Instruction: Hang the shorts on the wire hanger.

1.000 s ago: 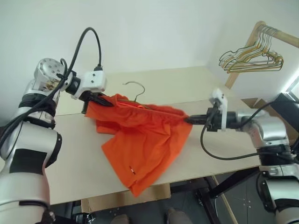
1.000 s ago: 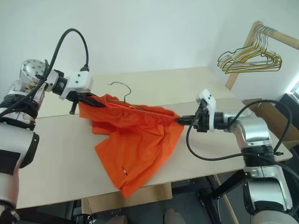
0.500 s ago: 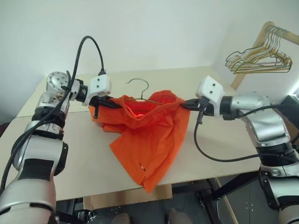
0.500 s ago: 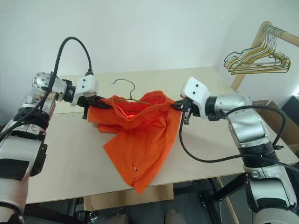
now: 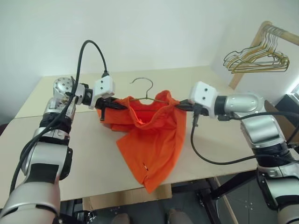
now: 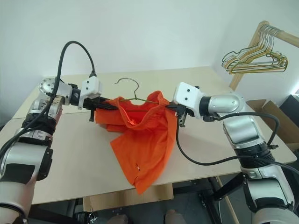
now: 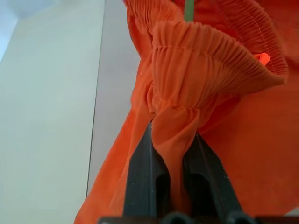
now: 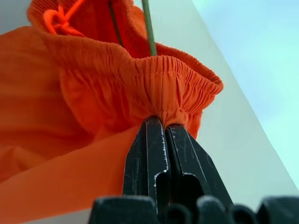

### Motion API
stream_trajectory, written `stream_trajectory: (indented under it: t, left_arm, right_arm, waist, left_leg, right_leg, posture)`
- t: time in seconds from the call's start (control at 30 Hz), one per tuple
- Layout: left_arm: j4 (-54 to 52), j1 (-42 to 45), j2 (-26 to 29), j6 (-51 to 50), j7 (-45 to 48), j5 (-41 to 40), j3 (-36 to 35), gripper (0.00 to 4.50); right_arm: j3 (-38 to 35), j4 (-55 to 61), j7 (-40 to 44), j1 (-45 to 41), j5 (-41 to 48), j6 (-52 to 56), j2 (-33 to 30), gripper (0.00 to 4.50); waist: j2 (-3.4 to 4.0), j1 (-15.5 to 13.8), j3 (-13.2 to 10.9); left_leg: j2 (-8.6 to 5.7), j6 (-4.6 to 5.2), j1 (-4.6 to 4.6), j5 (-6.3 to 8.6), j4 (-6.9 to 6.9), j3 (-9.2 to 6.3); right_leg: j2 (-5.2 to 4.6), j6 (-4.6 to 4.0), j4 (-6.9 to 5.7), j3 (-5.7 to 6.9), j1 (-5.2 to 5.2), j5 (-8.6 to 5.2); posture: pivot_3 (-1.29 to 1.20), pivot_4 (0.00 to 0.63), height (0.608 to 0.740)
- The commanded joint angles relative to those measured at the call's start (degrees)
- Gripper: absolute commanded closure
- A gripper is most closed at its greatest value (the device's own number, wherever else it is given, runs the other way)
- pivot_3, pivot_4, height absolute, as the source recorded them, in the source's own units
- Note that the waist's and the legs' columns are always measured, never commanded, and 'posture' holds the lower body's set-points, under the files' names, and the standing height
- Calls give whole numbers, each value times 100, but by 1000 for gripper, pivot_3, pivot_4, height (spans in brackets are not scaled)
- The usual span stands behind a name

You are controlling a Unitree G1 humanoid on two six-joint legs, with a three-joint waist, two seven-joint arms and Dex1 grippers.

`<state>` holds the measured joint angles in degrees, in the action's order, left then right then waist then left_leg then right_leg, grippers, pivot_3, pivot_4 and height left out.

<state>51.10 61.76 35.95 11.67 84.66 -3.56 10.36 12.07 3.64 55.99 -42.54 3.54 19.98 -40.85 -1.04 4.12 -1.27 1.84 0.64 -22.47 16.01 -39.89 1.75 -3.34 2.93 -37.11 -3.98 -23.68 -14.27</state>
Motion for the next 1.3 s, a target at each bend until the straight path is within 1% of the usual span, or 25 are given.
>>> stream_trajectory:
  t: [0.03, 0.07, 0.23, 0.33, 0.53, 0.73, 0.87, 1.0, 1.1, 1.23, 1.27, 1.3]
  left_arm:
    - [-217, -14, 70, -24, 39, -79, -168, 4500]
    - [-228, -22, 64, -41, 38, -86, -184, 4500]
    - [-246, -52, -1, -32, -35, -89, -217, 4500]
    - [-231, -53, -73, 101, -36, -176, -290, 4500]
    - [-423, -70, -168, 43, 350, -508, -489, 4500]
    - [-475, -160, -131, 111, 417, -436, -426, 4500]
    - [-403, -187, -180, 271, 351, -362, -393, 4500]
    - [-332, -184, -246, 453, 281, -319, -370, 4500]
    - [-319, -188, -316, 450, 255, -352, -388, 4500]
    - [-361, -209, -362, 516, 273, -353, -375, 4500]
    - [-356, -209, -369, 499, 253, -356, -383, 4500]
    - [-339, -206, -371, 527, 234, -350, -388, 4500]
  right_arm:
    - [-122, 186, 139, -162, 4, -264, -110, 4001]
    - [-118, 233, 218, -132, 16, -312, -147, 3762]
    - [-77, 93, 127, -54, -229, -739, -150, 2089]
    - [-75, -2, 240, -42, -195, -704, -140, 2089]
    - [-138, -363, 561, -11, 46, -547, -85, 2089]
    - [-200, -443, 652, -63, 224, -414, -20, 2089]
    - [-145, -413, 796, -148, 291, -121, -77, 2089]
    - [-170, -332, 913, -257, 476, 471, -79, 2089]
    - [-167, -221, 934, -273, 526, 659, -88, 2638]
    - [-149, -61, 935, -238, 563, 751, -111, 4048]
    - [-145, -32, 945, -229, 562, 760, -123, 4328]
    - [-145, -14, 939, -225, 559, 782, -126, 4472]
  waist:
    - [0, -10, 0]
    - [0, -11, 0]
    - [0, -13, 0]
    - [0, -12, 0]
    - [0, -11, 0]
    - [0, -2, 0]
    - [0, -11, 0]
    - [0, -11, 0]
    - [0, -11, 0]
    - [0, -10, 0]
    - [0, -9, 0]
    - [0, -9, 0]
  left_leg:
    - [0, 0, 0, 0, 0, 0]
    - [0, 0, 0, 0, 0, -1]
    - [0, 0, 0, 0, -1, -1]
    - [0, 0, 0, 0, 0, -1]
    - [0, 0, 3, 0, -1, -1]
    - [0, 0, 11, 0, 0, 0]
    - [0, 0, 12, 0, 0, -1]
    - [0, 0, 11, 0, 0, -1]
    - [0, 0, 12, 0, -1, -2]
    - [0, 0, 11, 0, -1, -2]
    - [0, 0, 11, 0, -1, -1]
    - [0, 0, 11, 0, -1, -1]
  right_leg:
    - [0, 0, 0, 0, 0, 0]
    - [0, 0, 0, 0, 0, 0]
    - [-1, 0, 1, 1, 2, 0]
    - [-1, 0, 1, 1, 2, 0]
    - [-1, 0, 1, 1, 5, 0]
    - [0, 0, 2, 0, 9, 0]
    - [0, 0, 2, 0, 13, 0]
    - [-1, 0, 1, 1, 13, 0]
    - [0, 0, 1, 1, 14, 0]
    - [-1, 0, 1, 1, 13, 0]
    - [0, 0, 1, 1, 13, 0]
    - [0, 0, 2, 1, 13, 0]
  posture:
    - [-32, 0, 740]
    - [-32, 0, 740]
    - [-36, 0, 740]
    - [-39, 0, 740]
    - [-35, 0, 740]
    - [-34, 0, 740]
    - [-38, 0, 740]
    - [-44, 0, 740]
    - [-49, 0, 740]
    - [-53, 0, 740]
    - [-53, 0, 740]
    - [-53, 0, 740]
